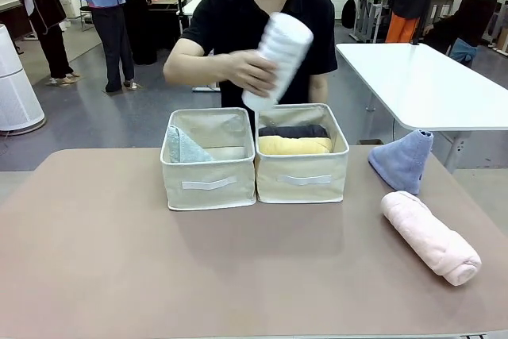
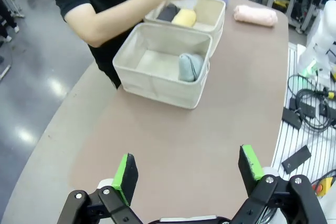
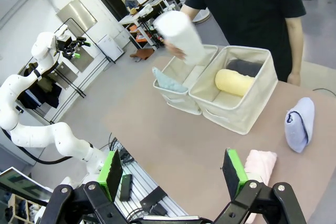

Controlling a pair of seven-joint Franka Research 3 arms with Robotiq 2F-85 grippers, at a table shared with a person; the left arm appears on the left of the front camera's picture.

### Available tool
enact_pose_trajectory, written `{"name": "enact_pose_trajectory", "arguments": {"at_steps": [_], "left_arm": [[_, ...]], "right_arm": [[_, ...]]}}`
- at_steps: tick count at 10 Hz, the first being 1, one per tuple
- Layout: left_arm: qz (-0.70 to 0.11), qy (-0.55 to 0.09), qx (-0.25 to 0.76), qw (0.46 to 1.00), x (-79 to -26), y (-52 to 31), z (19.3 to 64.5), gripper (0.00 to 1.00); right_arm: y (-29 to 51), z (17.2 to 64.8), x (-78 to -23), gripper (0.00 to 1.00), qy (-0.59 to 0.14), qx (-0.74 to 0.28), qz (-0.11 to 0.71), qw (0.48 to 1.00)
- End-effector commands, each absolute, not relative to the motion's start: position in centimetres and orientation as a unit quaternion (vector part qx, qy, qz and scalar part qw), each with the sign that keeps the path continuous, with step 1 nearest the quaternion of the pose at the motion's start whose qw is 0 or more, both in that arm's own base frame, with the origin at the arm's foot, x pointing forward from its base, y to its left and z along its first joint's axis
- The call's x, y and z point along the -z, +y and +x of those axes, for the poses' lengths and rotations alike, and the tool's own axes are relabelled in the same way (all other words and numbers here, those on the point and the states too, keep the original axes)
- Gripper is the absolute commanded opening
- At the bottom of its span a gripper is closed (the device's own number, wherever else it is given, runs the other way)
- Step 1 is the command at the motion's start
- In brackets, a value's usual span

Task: Sort the towels based on their folding style.
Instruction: Pick up another triangle-folded towel from the table and place it in the left Fabric basket.

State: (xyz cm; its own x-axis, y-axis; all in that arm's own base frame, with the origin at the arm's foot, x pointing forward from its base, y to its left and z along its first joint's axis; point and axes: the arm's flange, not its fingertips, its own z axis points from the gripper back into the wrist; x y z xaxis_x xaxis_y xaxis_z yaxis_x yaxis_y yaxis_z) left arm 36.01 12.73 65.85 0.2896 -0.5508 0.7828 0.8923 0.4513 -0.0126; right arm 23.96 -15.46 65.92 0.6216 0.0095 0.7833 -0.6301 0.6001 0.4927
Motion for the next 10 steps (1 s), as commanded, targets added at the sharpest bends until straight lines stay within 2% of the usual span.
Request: {"name": "enact_pose_trajectory", "arguments": {"at_steps": [1, 2, 6, 7, 10], "left_arm": [[-0.239, -0.39, 0.468, 0.756, -65.6, 12.9, 35.7, 1.0], [-0.232, -0.367, 0.469, 0.769, -65.8, 12.7, 36.0, 1.0], [-0.232, -0.367, 0.469, 0.769, -65.8, 12.7, 36.0, 1.0], [-0.232, -0.367, 0.469, 0.769, -65.8, 12.7, 36.0, 1.0], [-0.232, -0.367, 0.469, 0.769, -65.8, 12.7, 36.0, 1.0]], "right_arm": [[-15.3, 24.1, -66.0, 1.0, -0.393, -0.205, 0.408, 0.798], [-15.3, 24.1, -66.0, 1.0, -0.393, -0.205, 0.408, 0.798], [-15.5, 24.0, -65.9, 1.0, -0.387, -0.198, 0.401, 0.806], [-14.5, 24.5, -66.1, 1.0, -0.37, -0.232, 0.36, 0.824], [-10.9, 27.7, -65.9, 1.0, -0.318, -0.249, 0.267, 0.875]]}}
